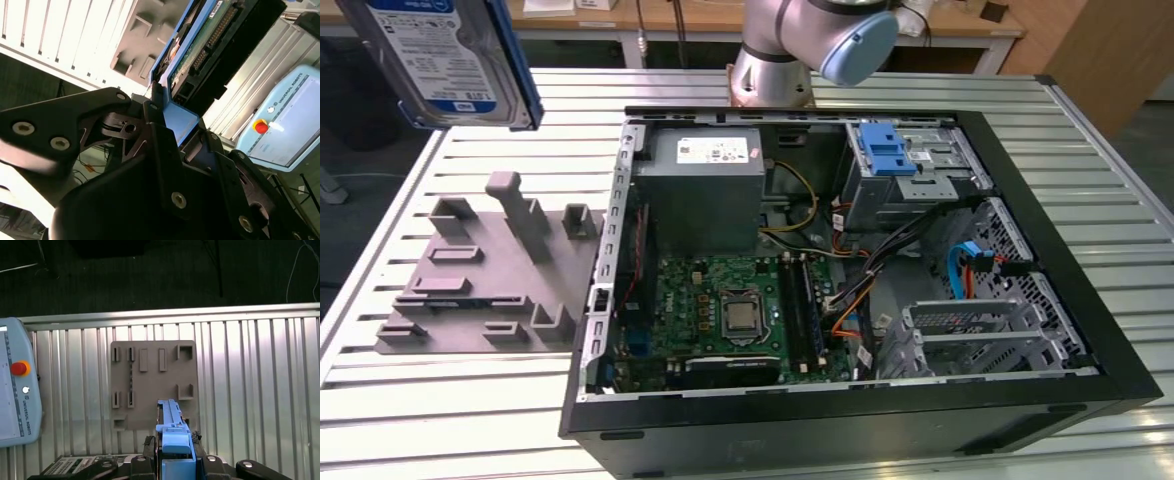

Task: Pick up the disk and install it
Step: 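Pick up the disk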

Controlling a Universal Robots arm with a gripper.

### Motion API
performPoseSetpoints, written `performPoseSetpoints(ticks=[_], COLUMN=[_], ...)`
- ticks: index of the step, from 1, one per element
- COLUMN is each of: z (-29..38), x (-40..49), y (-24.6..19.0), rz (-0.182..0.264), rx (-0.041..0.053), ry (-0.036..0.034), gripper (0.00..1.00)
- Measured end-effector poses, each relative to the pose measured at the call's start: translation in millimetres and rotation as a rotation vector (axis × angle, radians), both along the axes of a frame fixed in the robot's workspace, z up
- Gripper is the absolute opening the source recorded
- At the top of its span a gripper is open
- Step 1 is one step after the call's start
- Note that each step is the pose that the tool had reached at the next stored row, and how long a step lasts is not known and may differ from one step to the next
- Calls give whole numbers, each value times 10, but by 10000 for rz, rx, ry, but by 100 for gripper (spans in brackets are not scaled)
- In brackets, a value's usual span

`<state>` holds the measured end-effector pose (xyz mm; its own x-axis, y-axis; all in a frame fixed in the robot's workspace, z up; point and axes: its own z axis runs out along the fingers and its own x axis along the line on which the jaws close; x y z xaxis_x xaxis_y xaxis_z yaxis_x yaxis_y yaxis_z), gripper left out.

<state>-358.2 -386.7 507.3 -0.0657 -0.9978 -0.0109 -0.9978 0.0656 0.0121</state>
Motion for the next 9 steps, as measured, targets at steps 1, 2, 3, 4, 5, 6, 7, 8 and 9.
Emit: performPoseSetpoints(ticks=[1,2,3,4,5,6,7,8,9], z=[0,1,0,0,0,0,0,0,0], x=[31,60,86,110,134,157,181,204,225], y=[-3,-5,-7,-9,-10,-11,-12,-13,-13], rz=[0,-1,0,0,0,0,-1,0,-1], rx=[0,0,0,0,0,0,0,0,0], ry=[1,2,1,1,0,1,0,0,1], gripper=[36,36,36,36,36,36,36,36,36])
